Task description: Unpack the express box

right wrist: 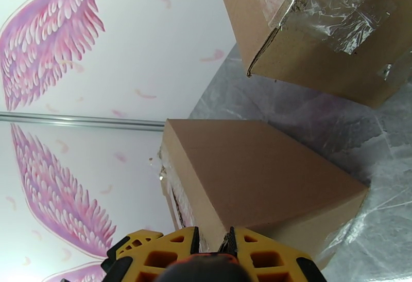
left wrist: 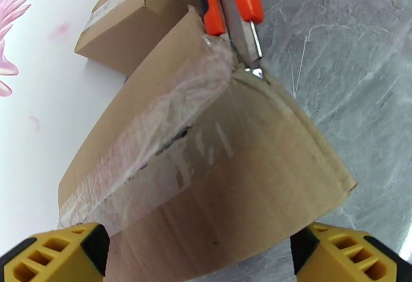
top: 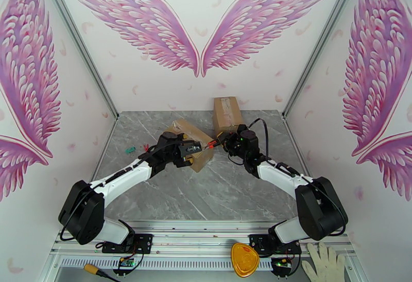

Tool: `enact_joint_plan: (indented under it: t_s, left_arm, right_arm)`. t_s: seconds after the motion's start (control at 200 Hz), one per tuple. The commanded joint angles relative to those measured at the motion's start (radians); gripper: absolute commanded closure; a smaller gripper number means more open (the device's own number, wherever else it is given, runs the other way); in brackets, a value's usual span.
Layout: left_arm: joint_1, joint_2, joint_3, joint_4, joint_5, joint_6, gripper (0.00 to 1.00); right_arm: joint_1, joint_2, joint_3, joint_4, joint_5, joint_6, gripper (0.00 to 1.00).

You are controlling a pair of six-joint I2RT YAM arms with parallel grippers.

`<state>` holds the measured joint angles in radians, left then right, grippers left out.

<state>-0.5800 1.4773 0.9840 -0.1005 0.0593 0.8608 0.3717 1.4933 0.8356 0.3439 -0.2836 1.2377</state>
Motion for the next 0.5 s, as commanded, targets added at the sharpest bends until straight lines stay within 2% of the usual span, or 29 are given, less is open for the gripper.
enact_joint_plan:
  t_s: [0.0,0.3,0.495]
  left_arm:
    - [-0.029,0.017,0.063,0.100,-0.024,-0.031,0.01]
    - [-0.043,0.025,0.068,0.107,-0.055,-0.027,0.01]
    - [-0.045,0.022,0.076,0.105,-0.038,-0.043,0.01]
  right_arm:
    - [0.036,-0.011,-0.005,-0.090,-0.142,-0.003,1.00]
    - [0.047,0.008,0.007,-0.088,-0.169,0.005,1.00]
    - [0.052,0.029,-0.024,0.009,-0.201,0.082,1.00]
